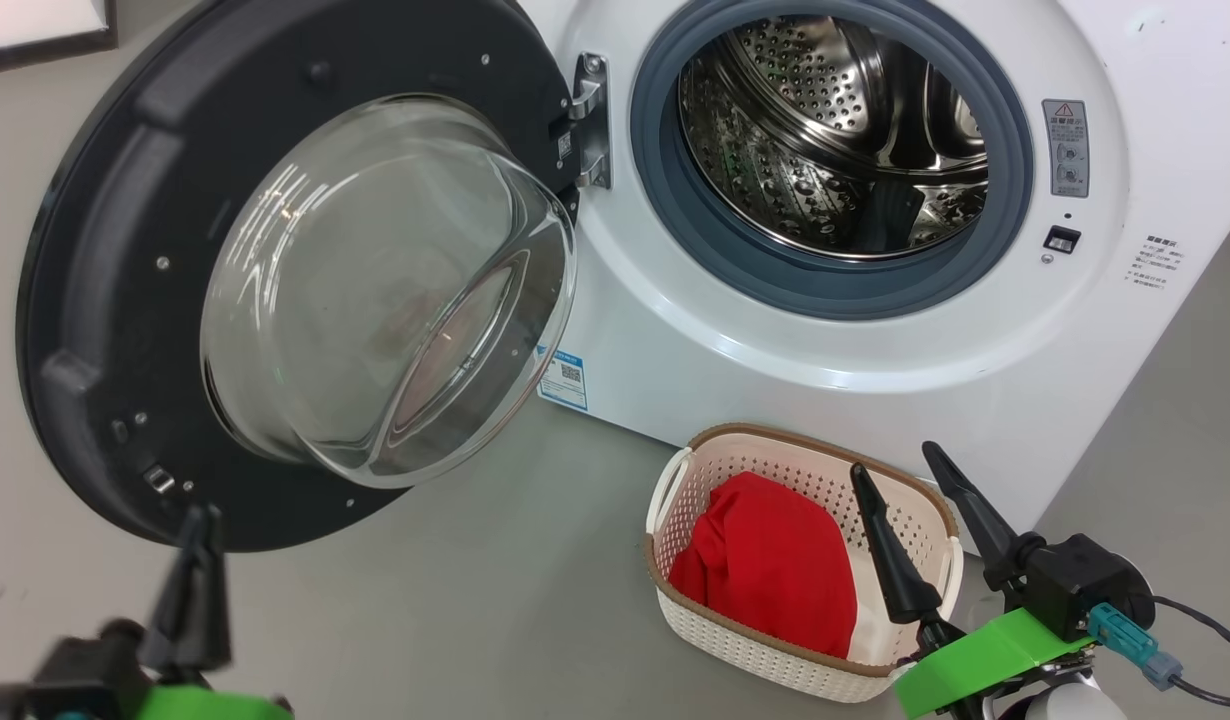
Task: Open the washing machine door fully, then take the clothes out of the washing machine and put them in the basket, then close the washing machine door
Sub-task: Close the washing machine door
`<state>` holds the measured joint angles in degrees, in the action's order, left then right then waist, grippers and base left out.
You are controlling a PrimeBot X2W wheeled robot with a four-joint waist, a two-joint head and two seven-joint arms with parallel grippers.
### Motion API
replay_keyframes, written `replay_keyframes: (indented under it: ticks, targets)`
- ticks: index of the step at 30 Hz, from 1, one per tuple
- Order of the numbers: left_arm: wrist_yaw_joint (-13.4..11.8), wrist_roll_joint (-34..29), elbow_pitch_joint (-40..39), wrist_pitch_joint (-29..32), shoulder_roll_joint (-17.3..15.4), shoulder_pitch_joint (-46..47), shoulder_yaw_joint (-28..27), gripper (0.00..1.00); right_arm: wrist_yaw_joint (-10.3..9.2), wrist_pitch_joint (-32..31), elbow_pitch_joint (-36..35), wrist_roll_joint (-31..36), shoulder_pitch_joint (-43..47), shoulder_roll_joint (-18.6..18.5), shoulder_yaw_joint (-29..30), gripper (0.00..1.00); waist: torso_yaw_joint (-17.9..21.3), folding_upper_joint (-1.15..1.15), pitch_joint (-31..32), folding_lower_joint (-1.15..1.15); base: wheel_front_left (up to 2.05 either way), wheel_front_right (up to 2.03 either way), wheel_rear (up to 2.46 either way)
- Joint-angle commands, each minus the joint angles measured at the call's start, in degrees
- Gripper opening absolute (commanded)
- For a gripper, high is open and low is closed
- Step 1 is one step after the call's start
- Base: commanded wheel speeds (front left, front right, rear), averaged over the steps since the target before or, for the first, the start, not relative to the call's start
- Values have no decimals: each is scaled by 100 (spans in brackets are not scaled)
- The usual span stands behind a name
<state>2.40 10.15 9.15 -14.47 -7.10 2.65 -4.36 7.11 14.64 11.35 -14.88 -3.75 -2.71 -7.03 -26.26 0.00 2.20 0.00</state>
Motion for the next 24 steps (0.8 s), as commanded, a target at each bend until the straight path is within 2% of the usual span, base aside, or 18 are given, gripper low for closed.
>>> replay_keyframes:
  ticks: [1, 10, 14, 20, 24]
  targets:
    - [-88, -72, -246, -51, -197, 406, -288, 0, 37, 36, -120, -36, -205, -17, -134, 100, 8, 0, -11, 0, 0, 0, 0]
    - [-411, -137, -612, -52, -588, 1547, -882, 0, 37, 36, -68, 97, -237, -17, -141, 100, 87, 0, -118, 0, 0, 0, 0]
    - [-475, 96, -466, -52, -731, 2188, -1303, 0, 37, 36, -38, 158, -286, -17, -137, 100, 130, 0, -194, 0, 0, 0, 0]
    - [-315, 618, 812, -15, -1060, 3228, -1710, 0, 37, 36, 39, 255, -335, -17, -108, 100, 175, 0, -248, 0, 0, 0, 0]
    - [-196, 1349, 2045, 379, -1160, 4050, -2078, 0, 37, 36, 93, 284, -385, -17, -185, 100, 229, 0, -277, 0, 0, 0, 0]
